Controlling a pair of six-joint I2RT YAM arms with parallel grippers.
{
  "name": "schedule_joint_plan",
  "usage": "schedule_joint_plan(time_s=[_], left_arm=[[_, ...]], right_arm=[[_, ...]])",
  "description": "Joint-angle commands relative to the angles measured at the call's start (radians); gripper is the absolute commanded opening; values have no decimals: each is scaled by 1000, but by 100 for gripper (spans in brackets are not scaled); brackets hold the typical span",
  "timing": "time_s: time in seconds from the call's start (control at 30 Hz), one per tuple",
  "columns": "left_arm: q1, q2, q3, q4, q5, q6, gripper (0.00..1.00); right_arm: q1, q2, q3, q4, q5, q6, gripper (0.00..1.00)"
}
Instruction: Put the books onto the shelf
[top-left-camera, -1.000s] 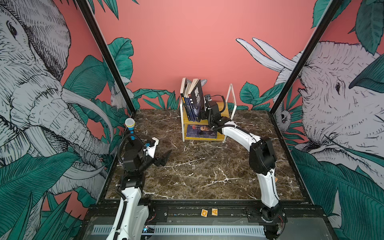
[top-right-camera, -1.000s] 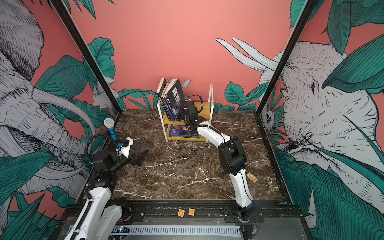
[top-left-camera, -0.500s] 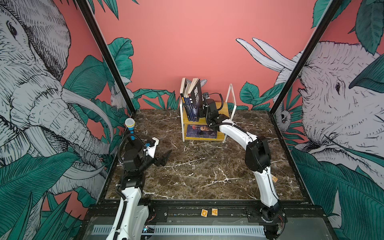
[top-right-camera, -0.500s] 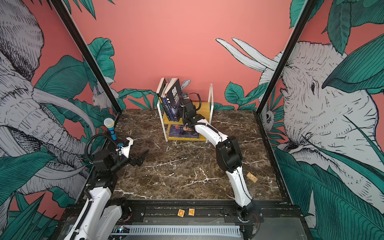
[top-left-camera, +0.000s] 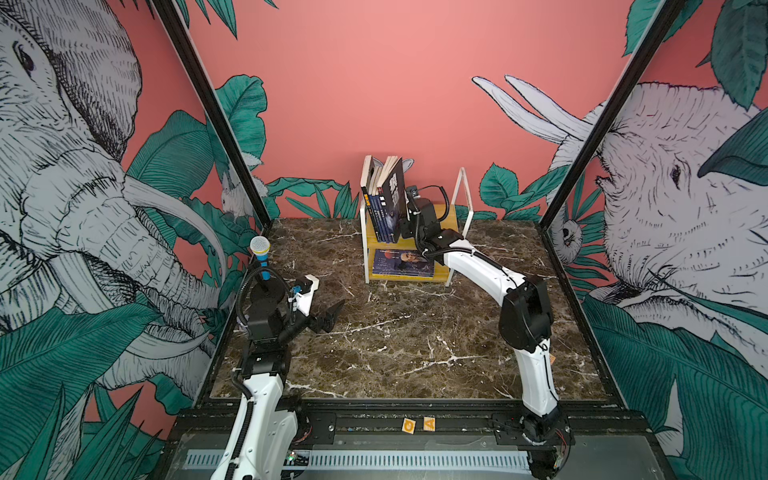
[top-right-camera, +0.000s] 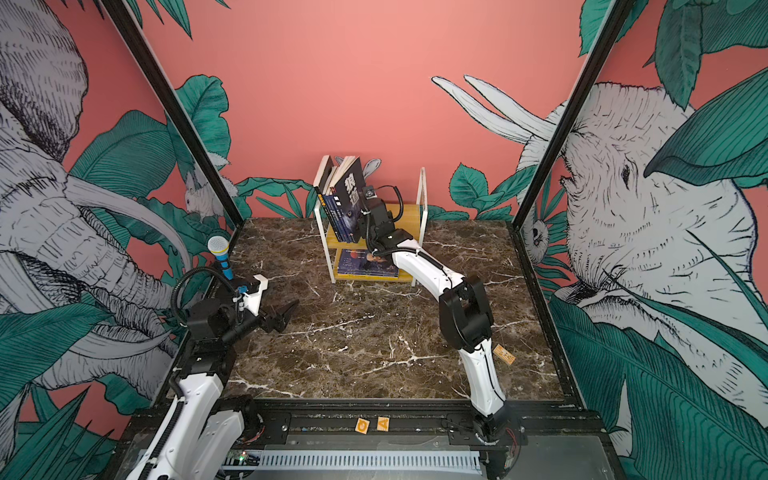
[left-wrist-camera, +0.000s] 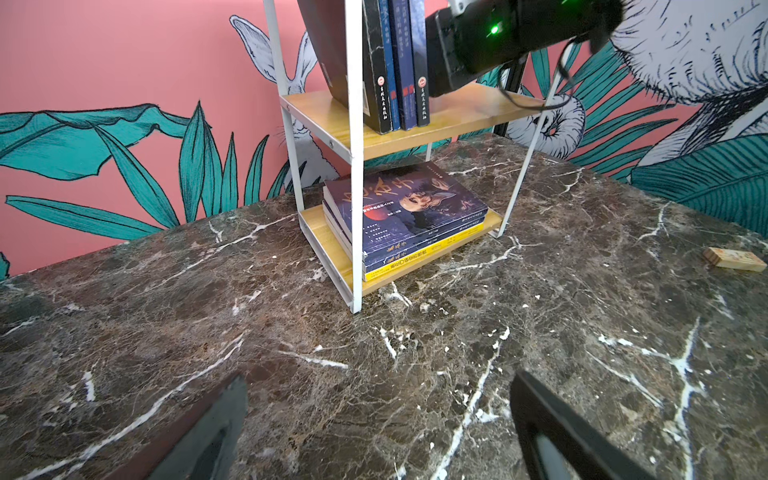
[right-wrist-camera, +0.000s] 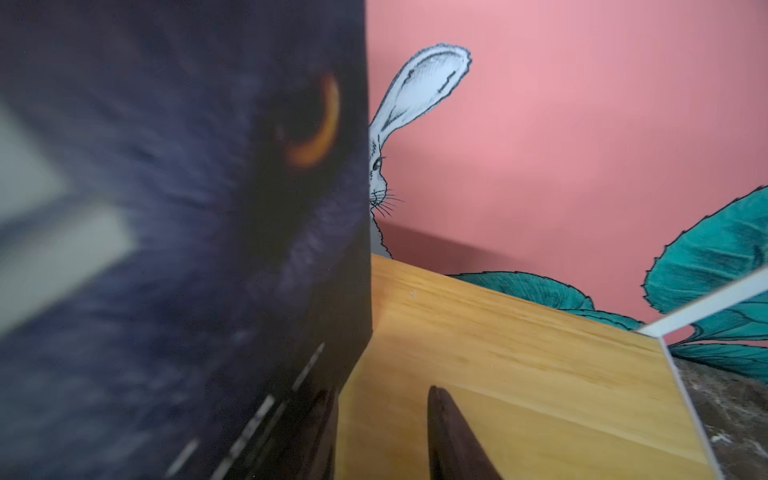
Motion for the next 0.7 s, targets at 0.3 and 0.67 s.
schedule_joint_plan(time_s=[0.3,0.67], left_arm=[[5,-11,-7,-9,3,-1,100],[11,7,-6,-64,-24,42,100]], right_arm=[[93,-378,-223,42,92,-111,54],[109,-771,-593,76,200,-125,77]])
